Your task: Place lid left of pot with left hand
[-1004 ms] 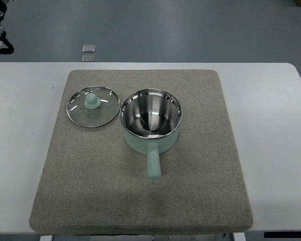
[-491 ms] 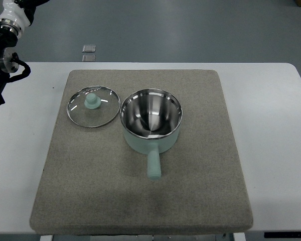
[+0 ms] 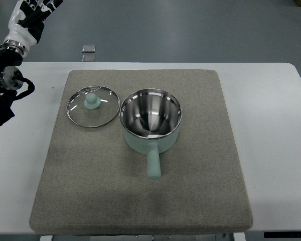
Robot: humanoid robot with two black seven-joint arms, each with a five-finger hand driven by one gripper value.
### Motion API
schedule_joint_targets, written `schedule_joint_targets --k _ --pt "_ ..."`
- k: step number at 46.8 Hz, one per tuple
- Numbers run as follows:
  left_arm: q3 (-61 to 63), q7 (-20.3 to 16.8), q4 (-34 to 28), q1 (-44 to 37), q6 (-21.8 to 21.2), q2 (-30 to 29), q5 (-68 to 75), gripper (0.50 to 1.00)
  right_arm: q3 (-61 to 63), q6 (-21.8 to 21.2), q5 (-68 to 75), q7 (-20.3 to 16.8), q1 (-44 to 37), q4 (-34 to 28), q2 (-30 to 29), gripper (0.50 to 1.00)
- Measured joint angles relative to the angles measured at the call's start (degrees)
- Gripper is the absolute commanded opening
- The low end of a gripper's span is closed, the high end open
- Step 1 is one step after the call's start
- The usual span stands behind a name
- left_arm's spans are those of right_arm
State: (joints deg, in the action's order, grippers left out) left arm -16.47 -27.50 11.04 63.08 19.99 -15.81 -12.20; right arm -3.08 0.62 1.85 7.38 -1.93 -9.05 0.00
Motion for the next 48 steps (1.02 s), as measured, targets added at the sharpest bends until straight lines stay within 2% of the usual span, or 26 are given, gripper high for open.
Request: schedule_joint_targets --k 15,32,48 --pt "0.0 -0.1 -2.5 -0.1 -1.1 6.2 0.1 0.994 0.0 0.0 0.0 0.0 0.0 0.0 0.0 0.924" --pt "0.0 -0.4 -2.8 -2.0 1.3 6.6 0.3 0.994 0.0 0.0 0.0 0.0 0.0 0.0 0.0 0.924" --pt "-0.1 -0.5 -2.5 -2.7 1.0 9.3 0.1 0.994 0.4 -0.2 0.2 0.0 0.0 -0.3 0.0 0.924"
